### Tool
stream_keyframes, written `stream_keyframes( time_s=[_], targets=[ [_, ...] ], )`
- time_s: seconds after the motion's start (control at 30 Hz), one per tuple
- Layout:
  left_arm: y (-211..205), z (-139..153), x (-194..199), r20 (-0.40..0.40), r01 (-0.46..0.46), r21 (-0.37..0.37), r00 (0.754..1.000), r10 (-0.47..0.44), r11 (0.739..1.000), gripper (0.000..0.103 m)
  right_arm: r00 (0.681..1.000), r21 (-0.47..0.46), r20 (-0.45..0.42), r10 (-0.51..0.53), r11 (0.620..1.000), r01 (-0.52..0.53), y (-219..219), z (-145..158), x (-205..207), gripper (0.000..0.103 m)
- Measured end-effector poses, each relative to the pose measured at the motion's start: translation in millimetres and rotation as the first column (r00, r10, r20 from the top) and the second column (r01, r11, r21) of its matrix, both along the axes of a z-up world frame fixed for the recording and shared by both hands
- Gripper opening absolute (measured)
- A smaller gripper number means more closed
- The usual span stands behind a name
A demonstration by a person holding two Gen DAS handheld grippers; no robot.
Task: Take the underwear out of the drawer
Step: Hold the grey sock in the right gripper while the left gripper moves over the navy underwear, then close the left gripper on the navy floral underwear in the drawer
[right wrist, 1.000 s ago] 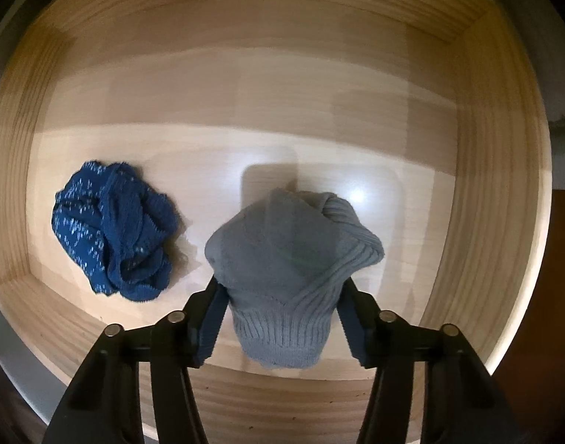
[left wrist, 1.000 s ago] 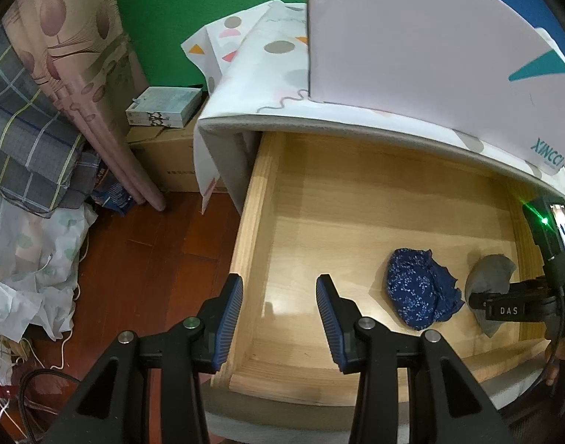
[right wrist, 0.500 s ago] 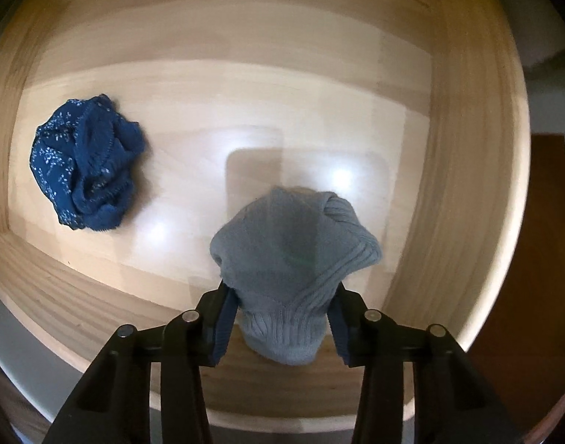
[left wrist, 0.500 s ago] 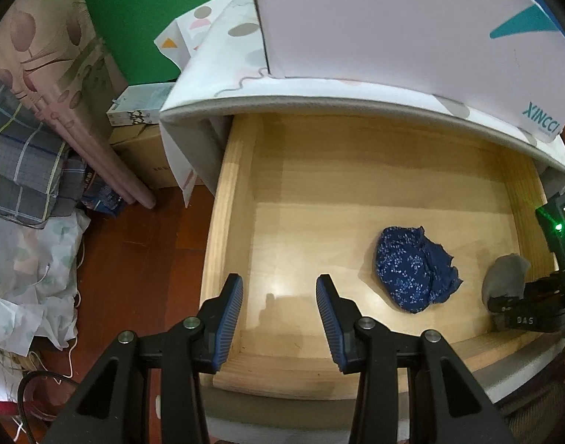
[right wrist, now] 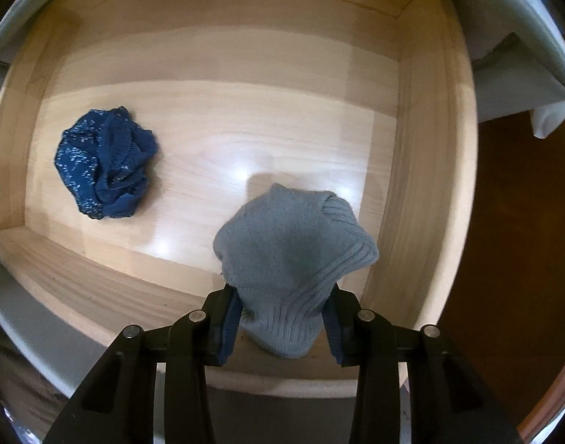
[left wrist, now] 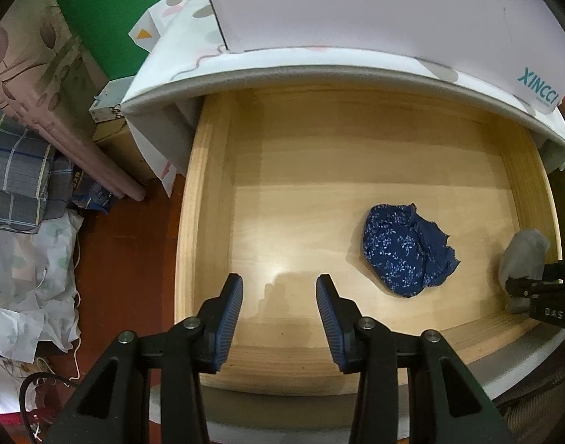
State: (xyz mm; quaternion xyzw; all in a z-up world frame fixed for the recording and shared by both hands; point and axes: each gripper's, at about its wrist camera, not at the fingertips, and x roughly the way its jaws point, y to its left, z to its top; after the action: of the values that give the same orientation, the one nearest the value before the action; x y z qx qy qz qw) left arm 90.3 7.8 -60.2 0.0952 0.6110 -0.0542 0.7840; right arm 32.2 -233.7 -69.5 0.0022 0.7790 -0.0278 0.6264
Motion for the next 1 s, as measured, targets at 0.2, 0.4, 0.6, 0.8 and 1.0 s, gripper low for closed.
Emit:
stream_keyframes(
  time_s=[0.2,0.4,0.6,0.8,1.0],
  targets=[
    [-8.9,-5.3,0.0,-0.033,0.028,0.015,0.999,-0.027,0.999,0.042,0.999,0.033,0.047,-0.026,0.999,0.025,-11.3,28.6,-7.1,0.036],
    [-22.0,-13.8,-0.7,-0.084,0.031,-0.018,0.996,-0.032,0.999,0.042,0.995,0.091,0.066,-0.071,0.994,0.064,-17.8,27.5,-13.8,0.035],
    [-42.2,-18.6,0.6,-0.102,0.049,-0.039,0.993,-0.052,0.998,0.042,0.993,0.103,0.075,-0.086,0.992,0.078,-17.0,32.1,-18.8,0.035],
    [-58.8,-20.8,8.2,-0.115,0.044,-0.063,0.992,-0.051,0.997,0.042,0.993,0.106,0.08,-0.086,0.991,0.077,-25.0,34.5,-17.7,0.035],
    [-69.8,-23.7,24.9,-0.139,0.001,-0.133,0.99,-0.02,0.991,0.042,0.992,0.113,0.079,-0.093,0.99,0.084,-30.6,31.6,-17.9,0.035]
  ],
)
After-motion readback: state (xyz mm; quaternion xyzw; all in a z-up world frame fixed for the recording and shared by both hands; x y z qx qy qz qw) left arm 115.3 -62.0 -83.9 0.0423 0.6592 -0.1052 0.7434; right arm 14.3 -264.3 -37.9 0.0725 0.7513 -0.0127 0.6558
